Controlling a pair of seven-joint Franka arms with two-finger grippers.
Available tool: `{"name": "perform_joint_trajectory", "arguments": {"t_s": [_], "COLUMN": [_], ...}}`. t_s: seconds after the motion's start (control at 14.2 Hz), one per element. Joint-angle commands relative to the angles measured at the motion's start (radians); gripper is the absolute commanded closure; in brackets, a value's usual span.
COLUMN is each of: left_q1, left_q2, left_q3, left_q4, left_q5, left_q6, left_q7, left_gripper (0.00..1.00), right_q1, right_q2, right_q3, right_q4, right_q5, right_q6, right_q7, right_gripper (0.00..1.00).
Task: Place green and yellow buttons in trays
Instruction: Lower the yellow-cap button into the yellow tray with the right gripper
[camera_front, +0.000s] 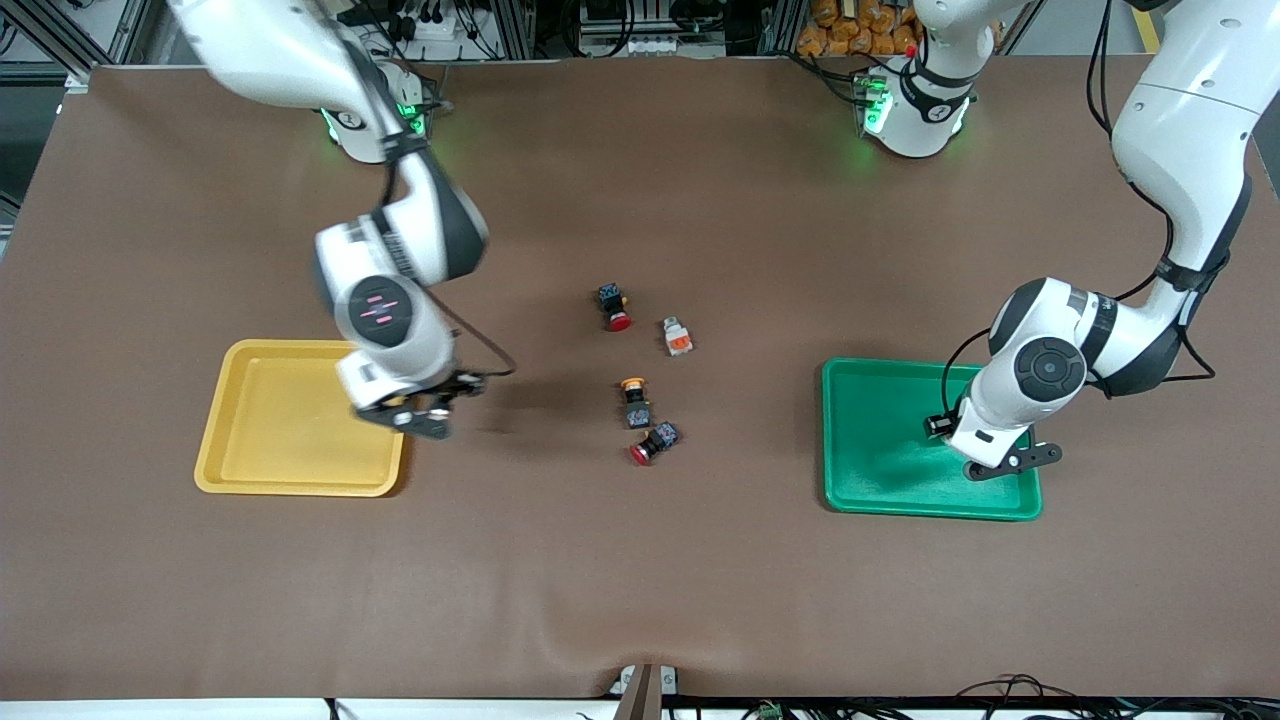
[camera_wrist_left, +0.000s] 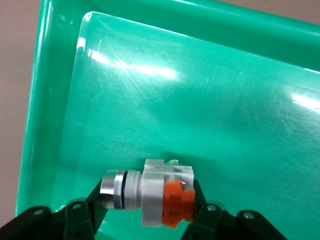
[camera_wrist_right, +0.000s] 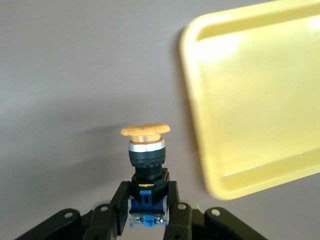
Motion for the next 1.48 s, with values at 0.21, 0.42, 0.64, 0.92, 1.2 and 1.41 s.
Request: {"name": "perform_joint_trajectory", "arguments": {"t_s": [0.21,0.42,0.64,0.92,1.2,1.41], "left_q1": [0.014,0.015,0.023,0.023,0.015,0.014], "left_q2": [0.004,0.024,0.025,0.024,-0.001,-0.013], "left_q3": [-0.012,-0.01,-0.01,-0.012,-0.062,-0.183], "left_q4": [0.005,0.0,0.003,0.014,0.012,0.001], "left_q5": [0.025,0.025,0.025,0.024,0.005,-0.085], "left_q6": [0.001,0.001,0.001,0.002,-0.01,-0.062], "left_q7": [0.012,0.026,0.052,0.058,0.04,-0.065], "left_gripper": [1.0,1.0,1.0,0.0,0.0,0.0], "right_q1": [-0.289,-0.36,-0.357,-0.333,-0.273,-0.166], "right_q2": [0.026,0.062,0.063,0.053,0.036,0.027], "right_q3": [0.023,0.024,0.024,0.03,0.03,0.03], "right_q4": [-0.029,-0.026,-0.026,0.015,0.067,0.083], "right_q5": [-0.009,0.024,0.071,0.154,0.295,0.335], "right_q6": [0.011,0.041,0.031,-0.072,-0.181,-0.181], "right_q7": [-0.349,-0.475,-0.474,-0.461,-0.434,-0.298], "right_gripper": [1.0,0.74,0.0,0.0,0.0,0.0]}}
